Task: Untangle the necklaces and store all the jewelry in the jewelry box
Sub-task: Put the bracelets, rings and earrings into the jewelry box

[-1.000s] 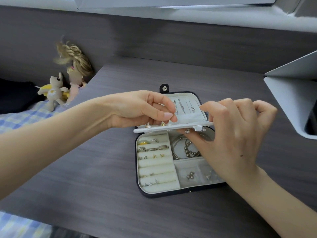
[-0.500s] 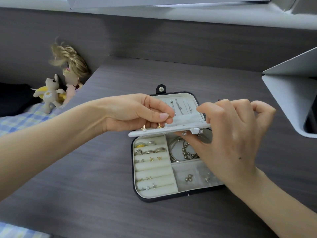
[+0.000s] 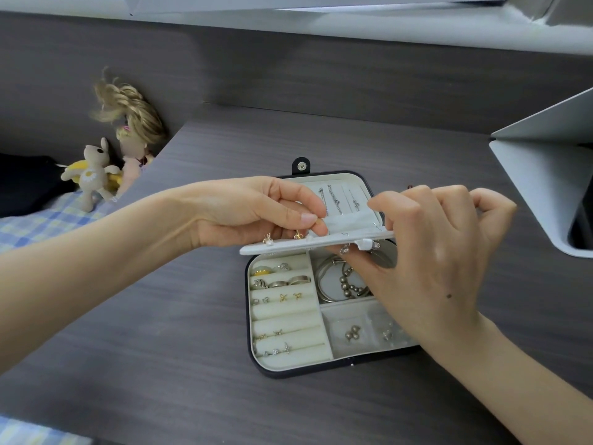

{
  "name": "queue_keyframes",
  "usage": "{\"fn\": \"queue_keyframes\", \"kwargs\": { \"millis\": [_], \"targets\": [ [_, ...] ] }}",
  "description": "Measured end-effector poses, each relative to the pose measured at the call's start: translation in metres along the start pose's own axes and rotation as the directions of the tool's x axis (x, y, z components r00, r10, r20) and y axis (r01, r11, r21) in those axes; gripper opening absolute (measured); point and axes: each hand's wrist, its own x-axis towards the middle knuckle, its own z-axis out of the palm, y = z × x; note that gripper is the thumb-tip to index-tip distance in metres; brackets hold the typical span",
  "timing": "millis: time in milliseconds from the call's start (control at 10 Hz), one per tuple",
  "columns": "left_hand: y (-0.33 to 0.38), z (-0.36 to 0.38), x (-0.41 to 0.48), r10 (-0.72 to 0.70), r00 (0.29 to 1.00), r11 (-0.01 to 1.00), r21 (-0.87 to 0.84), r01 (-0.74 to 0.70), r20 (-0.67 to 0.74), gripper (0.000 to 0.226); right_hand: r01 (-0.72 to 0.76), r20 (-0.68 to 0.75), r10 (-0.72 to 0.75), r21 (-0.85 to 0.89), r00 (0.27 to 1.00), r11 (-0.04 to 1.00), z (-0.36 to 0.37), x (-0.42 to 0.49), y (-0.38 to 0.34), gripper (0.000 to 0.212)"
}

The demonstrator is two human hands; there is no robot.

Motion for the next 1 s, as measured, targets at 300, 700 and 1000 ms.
{"fn": "queue_keyframes", "kwargs": {
  "millis": [300,700,1000],
  "targets": [
    [0.002,0.002,-0.001,0.003,1.000,1.000,-0.018,-0.003,-0.006,0.020,0.001,-0.001,-0.001,0.005,1.000,1.000,0.000,0.000,-0.001,0.040],
    [0.005,0.005,-0.003,-0.013,0.998,1.000,-0.004,0.013,-0.059,0.018,0.006,0.003,-0.006,0.002,1.000,1.000,-0.001,0.000,0.000,0.042],
    [0.012,0.023,-0.001,-0.091,0.959,0.996,-0.010,0.091,-0.267,0.014,0.004,0.005,-0.004,0.008,1.000,1.000,0.000,-0.001,0.000,0.041]
  ]
}}
